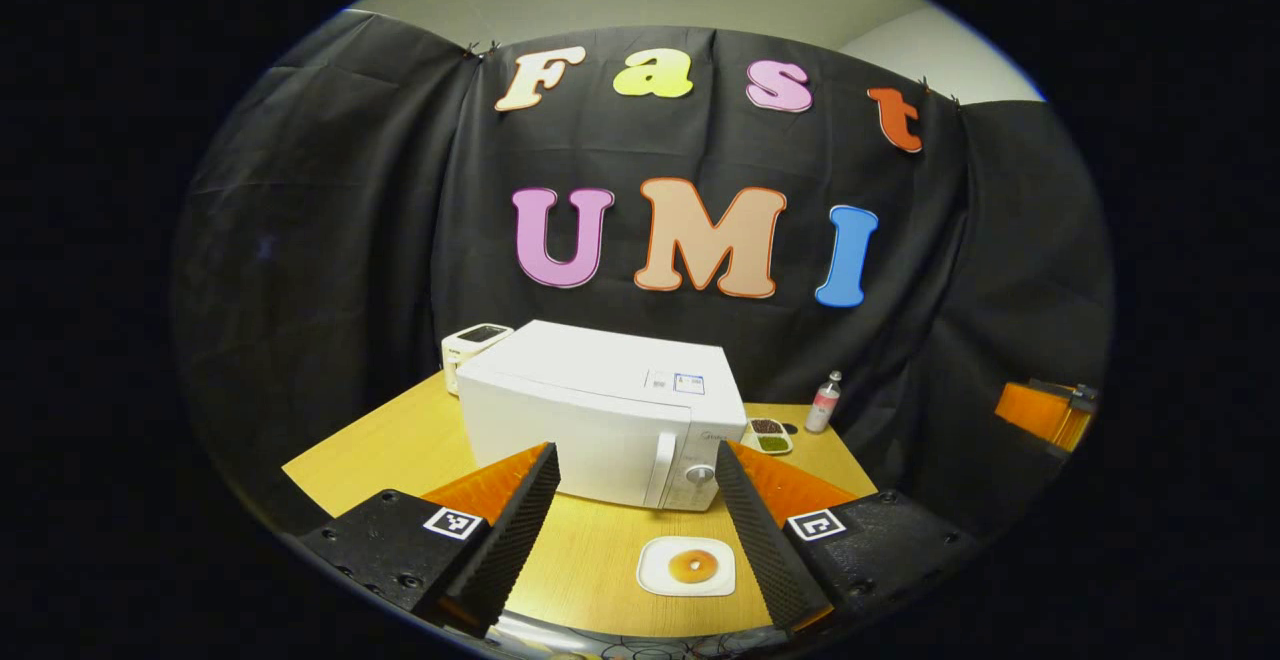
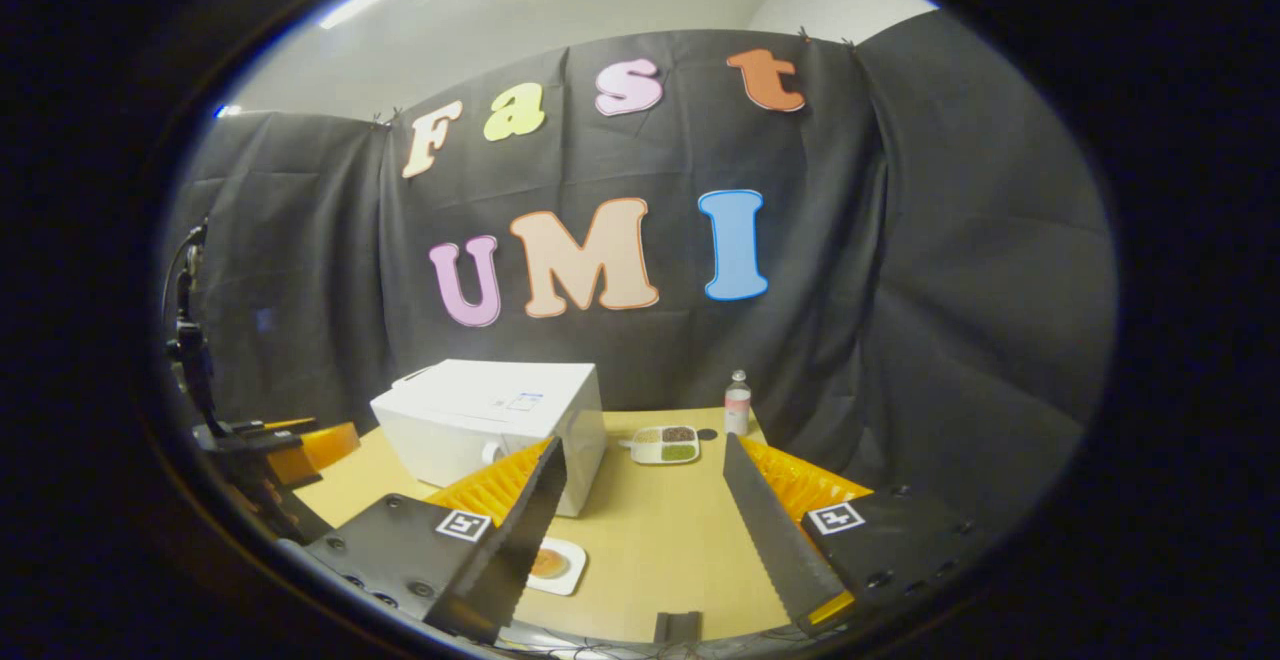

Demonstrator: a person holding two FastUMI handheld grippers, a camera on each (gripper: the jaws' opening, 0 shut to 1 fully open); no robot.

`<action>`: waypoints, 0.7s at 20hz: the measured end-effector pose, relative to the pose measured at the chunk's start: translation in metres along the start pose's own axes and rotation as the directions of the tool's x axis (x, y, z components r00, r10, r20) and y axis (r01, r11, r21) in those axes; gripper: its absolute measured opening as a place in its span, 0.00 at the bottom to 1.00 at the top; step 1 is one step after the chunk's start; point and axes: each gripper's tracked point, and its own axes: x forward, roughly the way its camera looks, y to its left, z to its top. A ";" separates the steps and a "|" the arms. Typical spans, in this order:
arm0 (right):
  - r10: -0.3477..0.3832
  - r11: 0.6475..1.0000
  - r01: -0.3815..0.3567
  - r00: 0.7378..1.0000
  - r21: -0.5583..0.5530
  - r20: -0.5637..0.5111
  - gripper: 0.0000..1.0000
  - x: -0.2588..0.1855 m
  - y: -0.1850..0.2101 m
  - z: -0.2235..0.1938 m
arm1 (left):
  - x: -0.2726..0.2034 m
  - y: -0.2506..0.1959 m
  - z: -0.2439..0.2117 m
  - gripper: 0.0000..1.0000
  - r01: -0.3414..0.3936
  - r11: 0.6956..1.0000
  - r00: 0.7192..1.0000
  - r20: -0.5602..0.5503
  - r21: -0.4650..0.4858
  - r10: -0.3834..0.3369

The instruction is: Open the microwave oven with the left hand, put the food in, and close the microwave oven.

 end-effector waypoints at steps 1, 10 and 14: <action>-0.008 1.000 0.008 1.000 0.003 -0.003 0.92 0.001 -0.001 0.000 | 0.006 0.000 -0.007 0.95 0.003 1.000 1.000 -0.017 0.002 -0.003; -0.127 0.992 0.128 0.991 0.017 -0.048 0.92 0.034 0.003 -0.006 | 0.081 0.002 -0.064 0.96 0.078 0.997 0.982 -0.173 0.012 -0.074; -0.199 0.979 0.200 0.979 0.028 -0.040 0.99 0.050 0.012 0.001 | 0.121 0.007 -0.102 0.96 0.106 0.994 0.956 -0.274 0.003 -0.101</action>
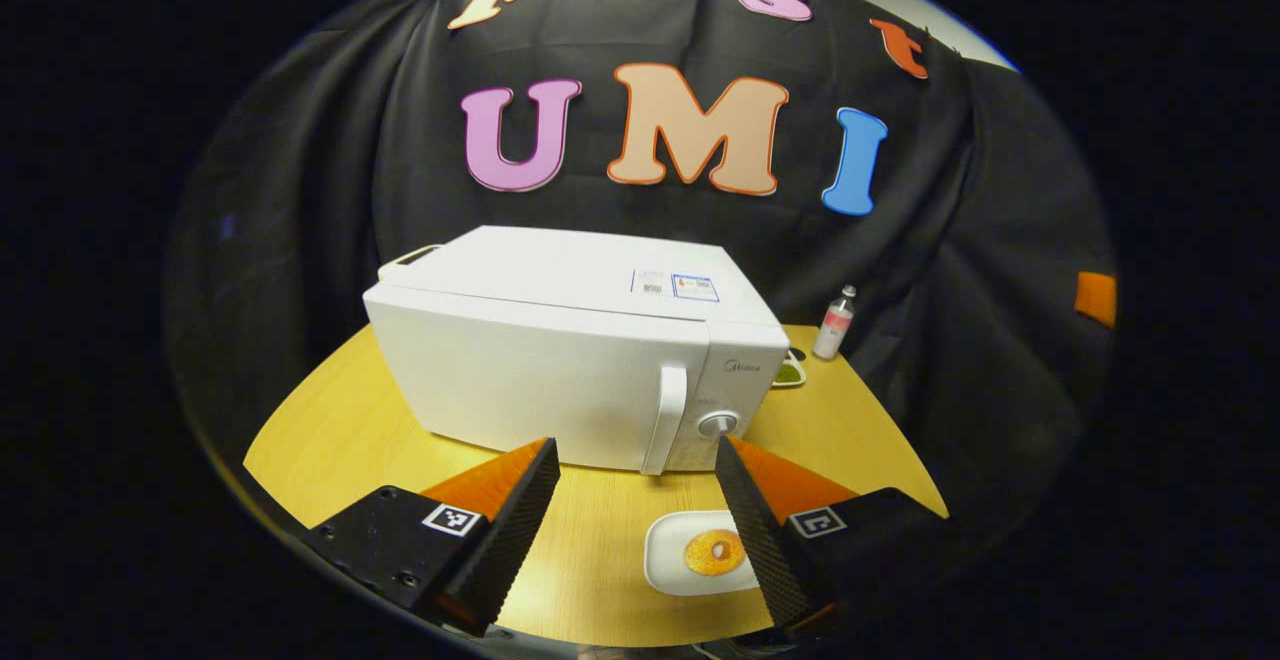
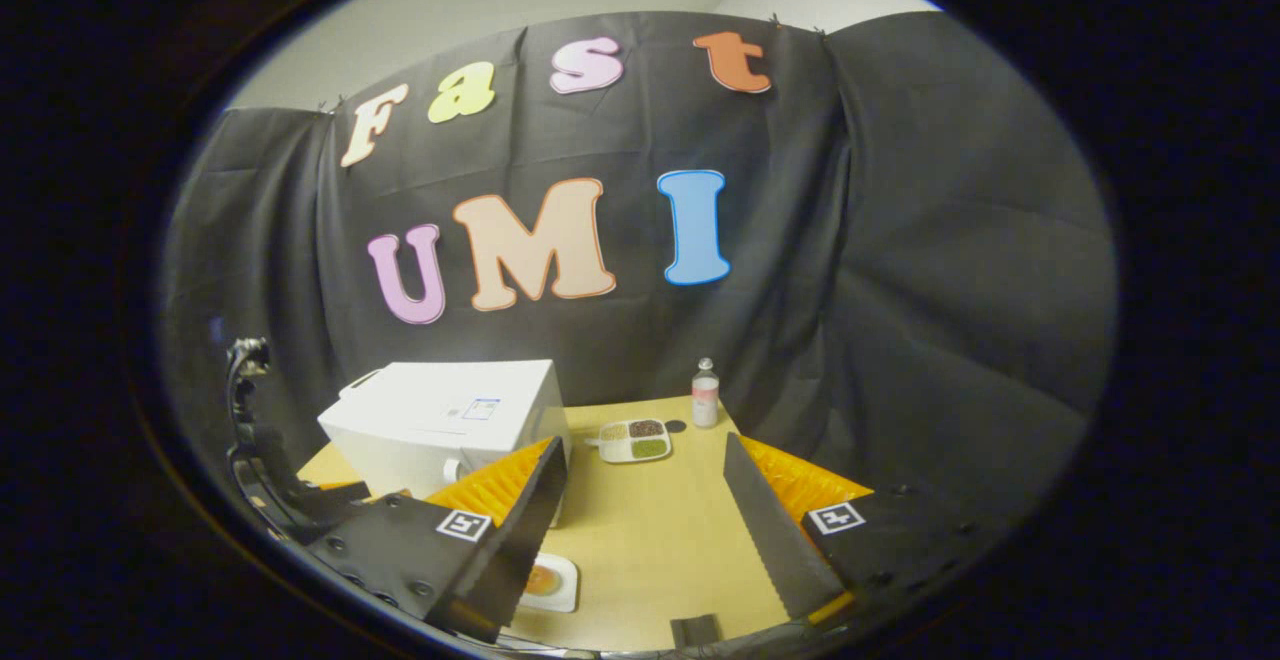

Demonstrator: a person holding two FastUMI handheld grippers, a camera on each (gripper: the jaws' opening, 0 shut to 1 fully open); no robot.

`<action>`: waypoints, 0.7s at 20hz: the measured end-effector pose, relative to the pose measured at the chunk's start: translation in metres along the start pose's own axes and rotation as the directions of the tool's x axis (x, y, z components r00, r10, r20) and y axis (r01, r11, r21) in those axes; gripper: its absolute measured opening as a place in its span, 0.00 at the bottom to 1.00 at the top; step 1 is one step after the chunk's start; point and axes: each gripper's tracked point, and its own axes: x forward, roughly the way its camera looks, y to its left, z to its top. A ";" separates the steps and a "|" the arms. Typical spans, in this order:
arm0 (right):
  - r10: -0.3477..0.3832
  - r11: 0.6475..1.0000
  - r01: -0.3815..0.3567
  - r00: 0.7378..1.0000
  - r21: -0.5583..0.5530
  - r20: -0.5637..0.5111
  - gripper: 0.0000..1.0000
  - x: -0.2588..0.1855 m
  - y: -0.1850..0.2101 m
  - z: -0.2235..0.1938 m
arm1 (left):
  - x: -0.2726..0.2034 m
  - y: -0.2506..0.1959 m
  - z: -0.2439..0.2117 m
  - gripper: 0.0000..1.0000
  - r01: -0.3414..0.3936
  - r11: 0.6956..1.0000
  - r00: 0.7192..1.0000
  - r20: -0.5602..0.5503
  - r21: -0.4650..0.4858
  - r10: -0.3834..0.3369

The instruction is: Open the microwave oven with the left hand, put the food in, and close the microwave oven.

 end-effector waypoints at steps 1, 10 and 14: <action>-0.019 1.000 0.019 1.000 0.006 0.003 0.99 0.002 0.002 0.002 | 0.011 -0.001 -0.006 0.96 0.014 1.000 0.999 -0.028 -0.007 -0.015; -0.141 0.989 0.143 0.989 0.043 -0.050 0.92 0.016 0.019 -0.008 | 0.083 -0.002 -0.050 0.96 0.065 0.998 0.983 -0.174 -0.002 -0.065; -0.165 0.985 0.168 0.984 0.044 -0.065 0.99 0.021 0.026 -0.014 | 0.111 -0.005 -0.061 0.91 0.062 0.998 0.976 -0.207 -0.018 -0.065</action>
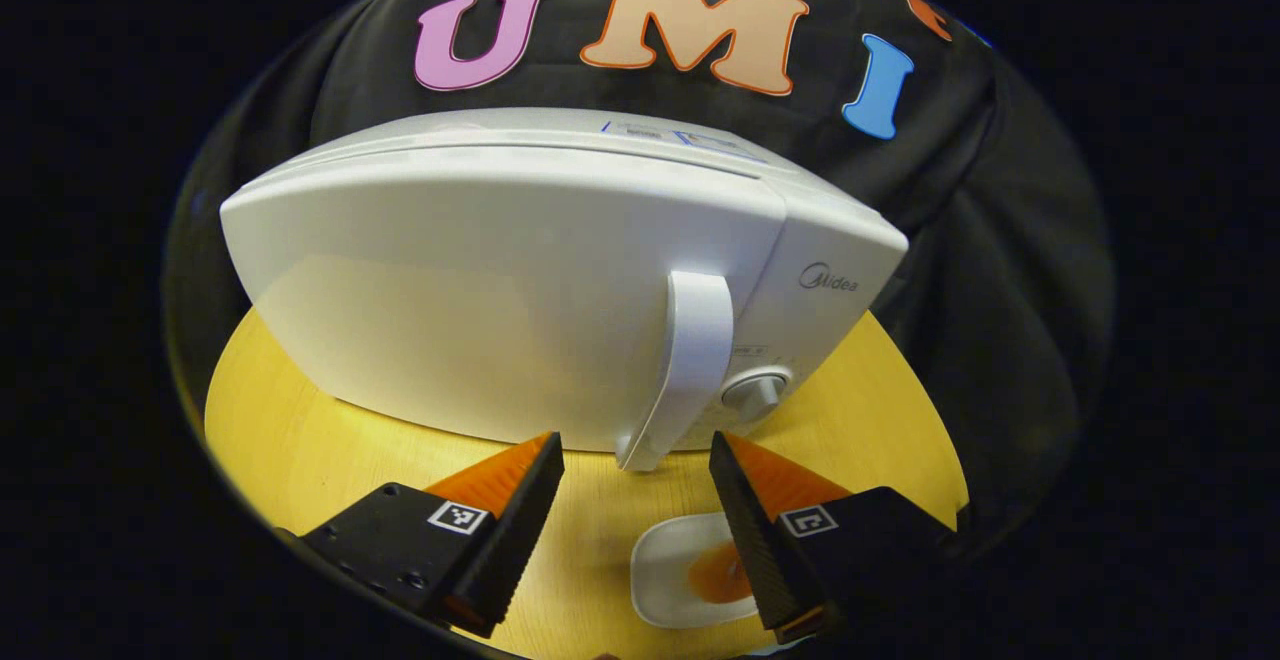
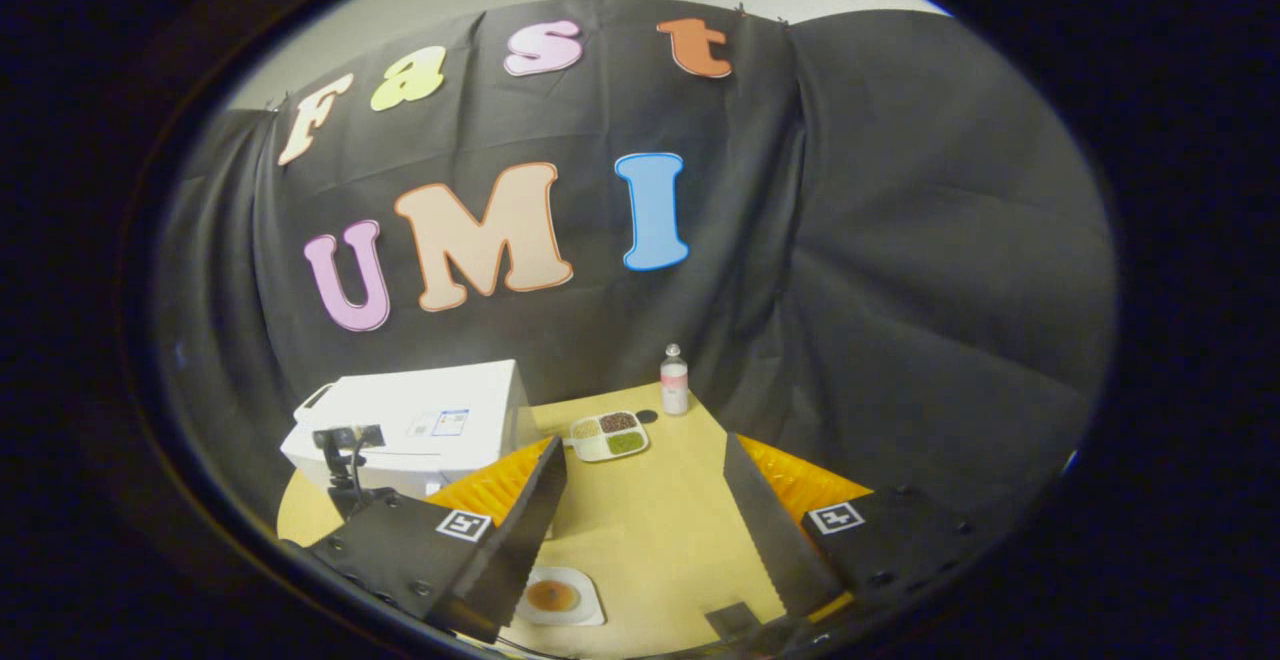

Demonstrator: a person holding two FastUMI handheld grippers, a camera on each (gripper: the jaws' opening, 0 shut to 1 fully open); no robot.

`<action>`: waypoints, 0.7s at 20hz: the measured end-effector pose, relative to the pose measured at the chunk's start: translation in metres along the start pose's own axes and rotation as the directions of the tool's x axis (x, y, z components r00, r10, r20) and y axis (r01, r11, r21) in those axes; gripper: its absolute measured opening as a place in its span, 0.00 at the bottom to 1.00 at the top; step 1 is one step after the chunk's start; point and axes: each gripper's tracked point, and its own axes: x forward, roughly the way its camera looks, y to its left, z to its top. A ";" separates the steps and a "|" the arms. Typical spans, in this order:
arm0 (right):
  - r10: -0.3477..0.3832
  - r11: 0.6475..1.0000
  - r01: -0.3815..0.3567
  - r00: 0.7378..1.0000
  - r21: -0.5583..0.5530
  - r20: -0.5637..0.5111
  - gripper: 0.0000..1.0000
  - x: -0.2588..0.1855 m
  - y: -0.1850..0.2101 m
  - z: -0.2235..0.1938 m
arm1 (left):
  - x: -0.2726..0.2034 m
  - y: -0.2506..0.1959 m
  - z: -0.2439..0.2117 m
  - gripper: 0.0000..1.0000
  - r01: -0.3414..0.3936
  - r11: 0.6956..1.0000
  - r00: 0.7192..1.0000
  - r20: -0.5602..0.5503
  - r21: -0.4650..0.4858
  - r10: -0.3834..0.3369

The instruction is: Open the microwave oven with the left hand, put the food in, and close the microwave oven.

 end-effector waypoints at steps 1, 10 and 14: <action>-0.003 1.000 0.003 1.000 -0.001 -0.007 0.99 0.001 0.001 -0.003 | 0.004 0.000 0.000 0.87 -0.003 1.000 1.000 -0.003 0.008 0.003; -0.023 1.000 0.022 0.998 -0.007 -0.060 0.99 0.007 0.026 -0.034 | 0.018 -0.011 0.009 0.36 0.004 0.996 1.000 -0.004 0.090 -0.004; -0.041 0.999 0.040 0.996 -0.016 -0.076 0.99 0.003 0.027 -0.052 | 0.017 -0.007 0.005 0.25 -0.024 0.992 0.999 -0.030 0.124 0.028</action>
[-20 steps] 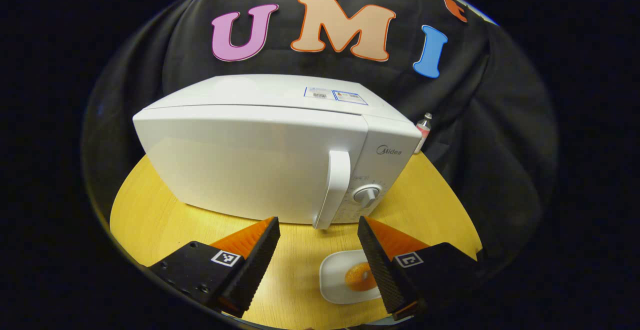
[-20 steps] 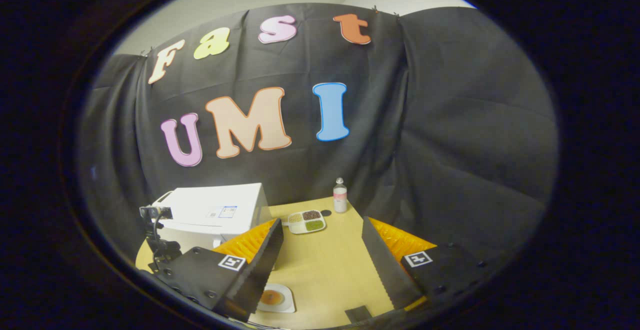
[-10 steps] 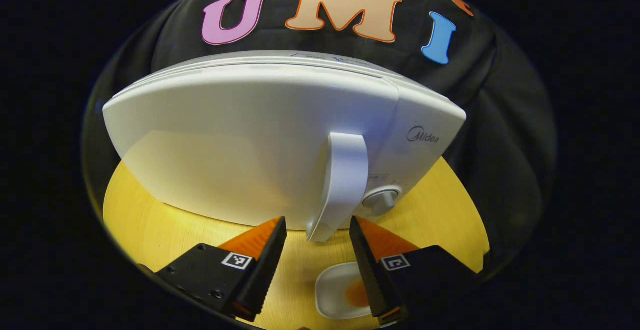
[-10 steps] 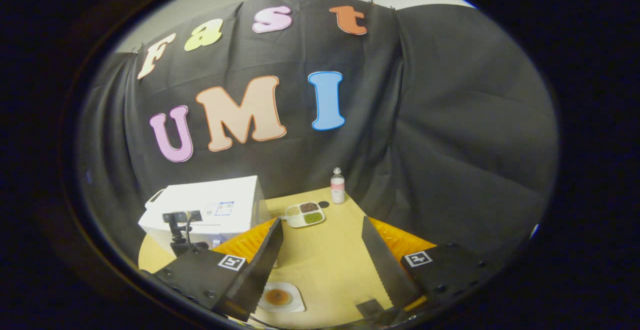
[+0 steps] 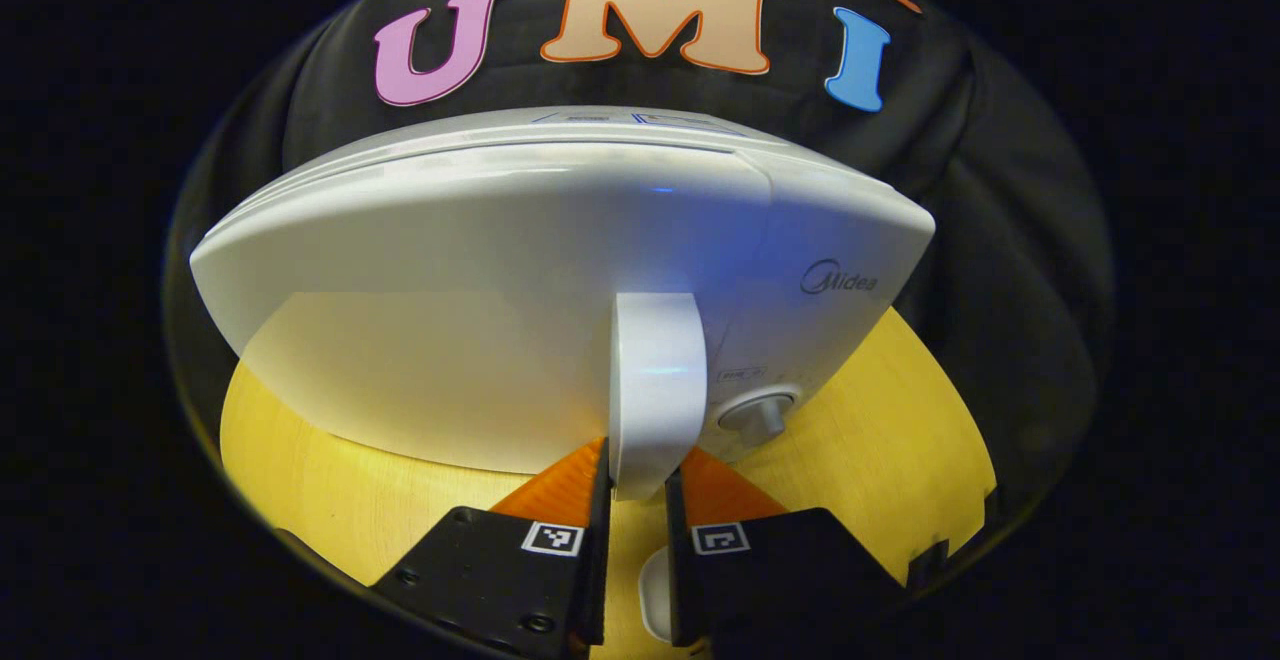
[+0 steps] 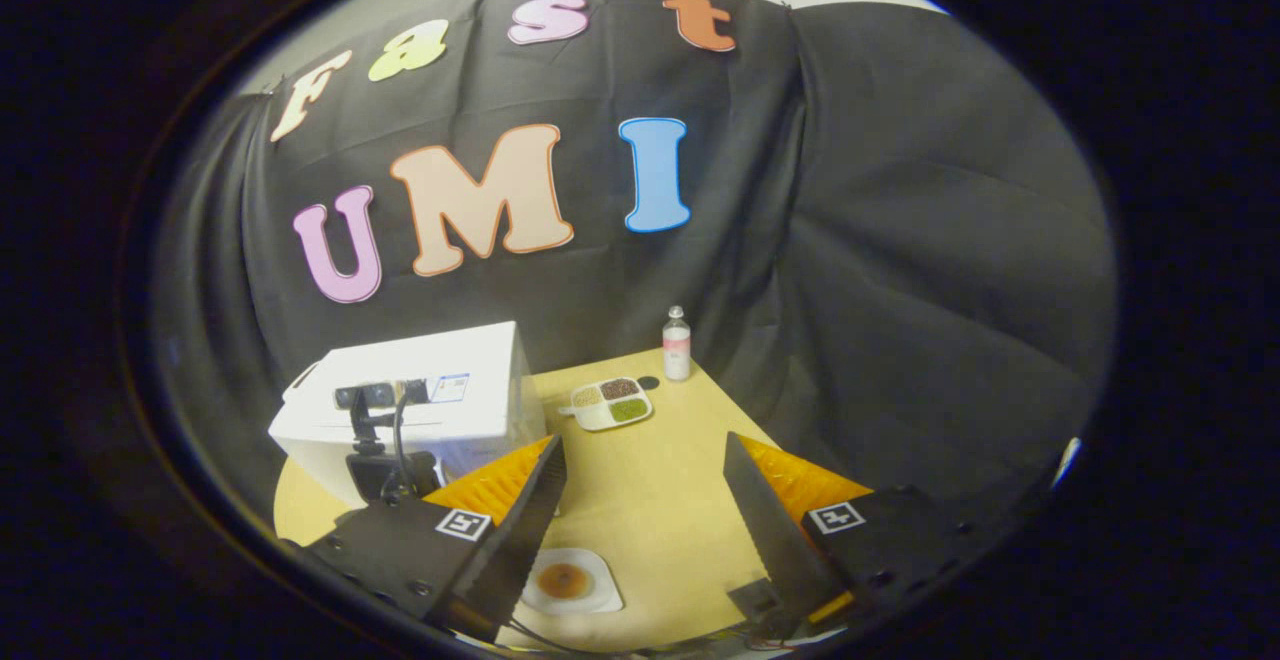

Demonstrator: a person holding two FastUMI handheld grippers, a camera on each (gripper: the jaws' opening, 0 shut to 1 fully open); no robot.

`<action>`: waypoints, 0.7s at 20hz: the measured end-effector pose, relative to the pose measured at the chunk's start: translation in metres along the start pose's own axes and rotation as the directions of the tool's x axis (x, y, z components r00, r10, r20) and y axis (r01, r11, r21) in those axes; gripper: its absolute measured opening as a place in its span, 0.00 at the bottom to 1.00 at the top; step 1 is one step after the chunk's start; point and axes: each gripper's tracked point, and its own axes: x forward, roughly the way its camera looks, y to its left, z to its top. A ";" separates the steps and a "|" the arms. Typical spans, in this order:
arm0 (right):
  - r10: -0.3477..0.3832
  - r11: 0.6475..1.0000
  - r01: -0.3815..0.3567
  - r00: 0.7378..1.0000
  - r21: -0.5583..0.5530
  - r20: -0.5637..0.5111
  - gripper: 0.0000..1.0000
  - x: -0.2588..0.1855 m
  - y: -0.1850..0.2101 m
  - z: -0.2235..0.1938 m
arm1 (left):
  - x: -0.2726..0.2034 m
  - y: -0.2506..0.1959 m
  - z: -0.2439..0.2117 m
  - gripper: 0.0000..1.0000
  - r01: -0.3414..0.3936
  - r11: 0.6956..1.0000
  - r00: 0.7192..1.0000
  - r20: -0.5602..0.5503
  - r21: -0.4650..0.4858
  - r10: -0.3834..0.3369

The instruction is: Open the microwave oven with the left hand, put the food in, and close the microwave oven.

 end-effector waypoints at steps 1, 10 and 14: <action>0.004 1.000 -0.004 1.000 0.000 -0.017 0.99 0.001 0.001 -0.008 | 0.002 0.001 0.001 0.22 -0.011 1.000 1.000 0.000 0.010 0.011; 0.090 0.995 -0.092 0.995 -0.038 -0.039 0.92 0.000 -0.012 -0.019 | -0.001 0.002 0.002 0.09 -0.042 0.998 0.998 0.038 -0.043 0.043; 0.140 0.987 -0.144 0.988 -0.070 -0.057 0.92 0.000 -0.030 -0.025 | -0.002 0.001 0.002 0.06 -0.043 0.996 0.997 0.056 -0.083 0.048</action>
